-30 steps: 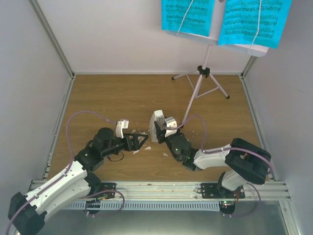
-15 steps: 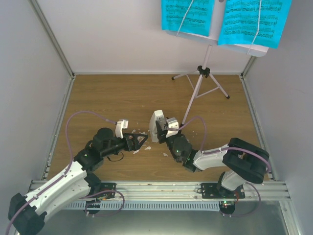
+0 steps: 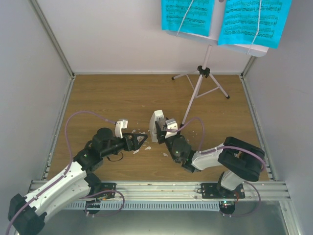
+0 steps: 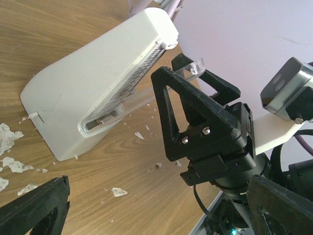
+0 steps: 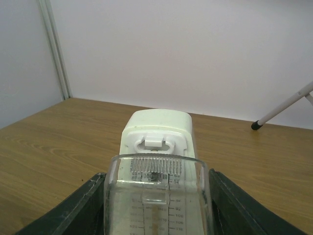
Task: Pack up the instrument practice props
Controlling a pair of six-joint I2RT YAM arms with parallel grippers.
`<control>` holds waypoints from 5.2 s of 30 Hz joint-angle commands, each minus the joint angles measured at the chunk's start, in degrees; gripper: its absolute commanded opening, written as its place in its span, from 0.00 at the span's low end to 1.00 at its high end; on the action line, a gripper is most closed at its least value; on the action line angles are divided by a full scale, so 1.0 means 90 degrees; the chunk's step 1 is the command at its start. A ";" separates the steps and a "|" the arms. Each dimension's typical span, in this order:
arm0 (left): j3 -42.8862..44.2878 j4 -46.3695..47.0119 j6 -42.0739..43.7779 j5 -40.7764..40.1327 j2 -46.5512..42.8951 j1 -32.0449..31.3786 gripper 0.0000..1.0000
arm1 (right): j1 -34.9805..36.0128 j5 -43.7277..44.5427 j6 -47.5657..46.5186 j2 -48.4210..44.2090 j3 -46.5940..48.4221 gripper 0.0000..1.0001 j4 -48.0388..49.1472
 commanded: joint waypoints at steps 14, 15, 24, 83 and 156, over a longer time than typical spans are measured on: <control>0.0079 0.0144 0.0082 0.0055 -0.0080 0.0070 0.99 | 0.0099 -0.0128 0.0206 -0.0529 -0.0213 0.45 0.0324; 0.0078 0.0137 0.0073 0.0059 -0.0079 0.0070 0.99 | 0.0092 -0.0150 0.0191 -0.0580 -0.0222 0.45 0.0324; 0.0068 0.0146 0.0069 0.0072 -0.0097 0.0079 0.99 | 0.0099 -0.0186 0.0043 -0.0400 -0.0233 0.45 0.0443; 0.0109 0.0058 0.0155 0.0145 -0.0062 0.0187 0.99 | -0.0114 -0.0263 0.0220 0.0497 0.0025 0.45 0.0540; 0.4292 -0.0550 0.6815 0.1793 0.5151 0.0480 0.97 | -0.3117 -0.4689 0.2358 -0.6610 -0.0910 0.99 -0.6987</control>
